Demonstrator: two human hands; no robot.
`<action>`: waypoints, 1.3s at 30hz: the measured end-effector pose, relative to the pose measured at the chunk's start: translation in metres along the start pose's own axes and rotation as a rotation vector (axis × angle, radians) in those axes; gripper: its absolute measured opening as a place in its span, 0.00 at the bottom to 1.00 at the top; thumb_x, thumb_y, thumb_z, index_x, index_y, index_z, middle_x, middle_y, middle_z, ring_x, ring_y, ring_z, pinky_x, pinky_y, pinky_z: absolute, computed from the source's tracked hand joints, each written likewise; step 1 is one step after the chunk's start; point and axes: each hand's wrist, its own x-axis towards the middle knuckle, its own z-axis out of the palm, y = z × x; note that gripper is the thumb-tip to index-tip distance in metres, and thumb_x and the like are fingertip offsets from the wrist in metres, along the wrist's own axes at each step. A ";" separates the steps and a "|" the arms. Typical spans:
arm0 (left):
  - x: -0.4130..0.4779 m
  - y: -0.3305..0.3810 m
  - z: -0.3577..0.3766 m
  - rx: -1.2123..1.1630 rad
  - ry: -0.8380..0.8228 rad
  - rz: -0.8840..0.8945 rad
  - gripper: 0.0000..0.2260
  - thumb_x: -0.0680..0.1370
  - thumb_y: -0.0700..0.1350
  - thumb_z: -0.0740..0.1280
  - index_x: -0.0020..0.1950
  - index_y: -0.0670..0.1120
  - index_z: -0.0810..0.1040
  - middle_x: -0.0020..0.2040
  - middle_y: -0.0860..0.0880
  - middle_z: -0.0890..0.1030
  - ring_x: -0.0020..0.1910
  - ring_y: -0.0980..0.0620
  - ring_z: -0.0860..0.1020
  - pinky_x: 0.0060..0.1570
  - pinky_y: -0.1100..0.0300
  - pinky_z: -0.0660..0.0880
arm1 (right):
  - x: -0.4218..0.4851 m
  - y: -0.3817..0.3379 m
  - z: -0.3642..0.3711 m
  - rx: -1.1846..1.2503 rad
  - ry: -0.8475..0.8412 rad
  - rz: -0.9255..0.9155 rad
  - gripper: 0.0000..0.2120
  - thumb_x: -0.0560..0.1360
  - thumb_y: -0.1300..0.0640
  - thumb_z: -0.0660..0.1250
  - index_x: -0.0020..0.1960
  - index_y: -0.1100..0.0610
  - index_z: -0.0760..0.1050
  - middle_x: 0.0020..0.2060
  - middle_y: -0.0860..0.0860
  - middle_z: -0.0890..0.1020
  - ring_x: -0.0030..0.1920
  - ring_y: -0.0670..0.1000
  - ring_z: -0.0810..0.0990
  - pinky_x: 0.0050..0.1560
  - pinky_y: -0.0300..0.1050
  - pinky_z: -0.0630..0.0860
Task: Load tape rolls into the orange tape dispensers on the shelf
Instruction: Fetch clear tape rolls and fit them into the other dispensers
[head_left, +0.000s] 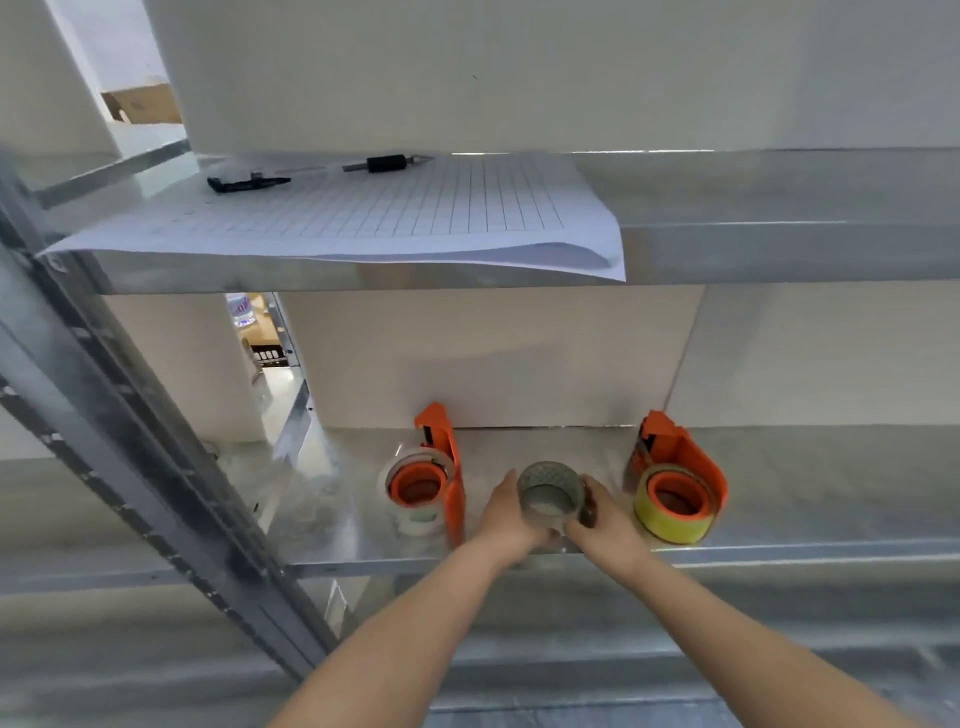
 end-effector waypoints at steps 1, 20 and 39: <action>0.001 -0.001 0.001 -0.011 0.027 0.006 0.35 0.62 0.45 0.77 0.66 0.43 0.68 0.63 0.45 0.77 0.62 0.47 0.76 0.61 0.57 0.73 | -0.002 0.000 0.001 -0.003 -0.006 -0.020 0.28 0.65 0.59 0.68 0.64 0.59 0.67 0.59 0.56 0.77 0.59 0.54 0.76 0.55 0.41 0.71; -0.006 0.034 0.018 -0.168 0.006 0.228 0.27 0.64 0.42 0.77 0.61 0.46 0.74 0.55 0.51 0.79 0.53 0.54 0.76 0.53 0.63 0.70 | -0.028 -0.005 -0.043 0.097 0.209 -0.081 0.30 0.65 0.63 0.74 0.64 0.60 0.67 0.55 0.53 0.78 0.54 0.48 0.76 0.54 0.36 0.70; -0.035 0.147 0.158 -0.235 -0.324 0.526 0.29 0.63 0.38 0.78 0.62 0.41 0.75 0.57 0.46 0.80 0.54 0.54 0.76 0.46 0.77 0.70 | -0.116 0.075 -0.184 0.212 0.627 0.146 0.27 0.63 0.57 0.63 0.62 0.53 0.69 0.59 0.54 0.77 0.61 0.51 0.76 0.65 0.54 0.73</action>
